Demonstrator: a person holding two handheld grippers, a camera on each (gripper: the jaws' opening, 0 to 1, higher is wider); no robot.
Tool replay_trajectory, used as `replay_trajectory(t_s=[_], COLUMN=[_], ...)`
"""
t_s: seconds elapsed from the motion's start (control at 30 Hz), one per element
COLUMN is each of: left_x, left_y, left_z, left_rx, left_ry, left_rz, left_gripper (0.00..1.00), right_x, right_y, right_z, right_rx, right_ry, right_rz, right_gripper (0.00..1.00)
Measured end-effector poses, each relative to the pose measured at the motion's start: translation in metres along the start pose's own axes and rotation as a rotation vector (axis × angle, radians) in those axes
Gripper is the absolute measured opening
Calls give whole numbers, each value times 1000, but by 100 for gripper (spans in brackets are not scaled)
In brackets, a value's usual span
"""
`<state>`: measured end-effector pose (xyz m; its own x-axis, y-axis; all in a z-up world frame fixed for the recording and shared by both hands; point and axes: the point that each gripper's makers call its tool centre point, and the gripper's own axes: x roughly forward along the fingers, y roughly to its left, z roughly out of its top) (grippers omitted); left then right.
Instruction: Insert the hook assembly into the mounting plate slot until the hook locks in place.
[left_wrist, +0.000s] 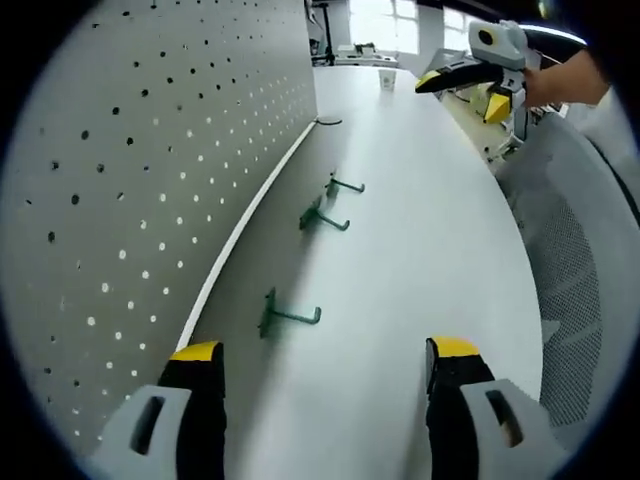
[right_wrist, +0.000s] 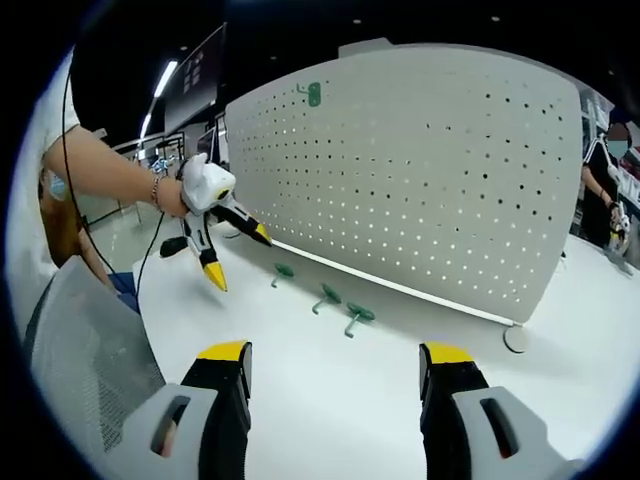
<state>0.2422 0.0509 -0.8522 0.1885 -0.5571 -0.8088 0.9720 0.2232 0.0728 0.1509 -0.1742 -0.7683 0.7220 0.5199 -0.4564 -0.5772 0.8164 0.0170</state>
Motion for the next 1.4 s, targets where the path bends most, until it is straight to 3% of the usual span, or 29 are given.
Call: replay_trajectory(t_s=[0.57,0.73,0.77,1.13,1.27,1.4], left_x=[26,35,37,37,37,36], left_y=[6,5,4,10,14,24], left_z=[0,-11,-5,-3,-2,0], left_rx=[128,127,105,117,99,58], left_ry=[79,130,99,96,90,92], left_rz=[-105,-148,-150,-160,-149,-120], left_gripper=[82,83,84,80,72,50], right_x=[2,2,2,1,1,0], right_y=[9,11,11,10,9,10], right_z=[-2,-1,-1,-1,-3,-3], right_rx=[17,21,20,33,37,45], right_ry=[6,6,7,-2,-3,-6], right_rz=[31,34,35,33,30,33], right_gripper=[65,65,65,64,64,63])
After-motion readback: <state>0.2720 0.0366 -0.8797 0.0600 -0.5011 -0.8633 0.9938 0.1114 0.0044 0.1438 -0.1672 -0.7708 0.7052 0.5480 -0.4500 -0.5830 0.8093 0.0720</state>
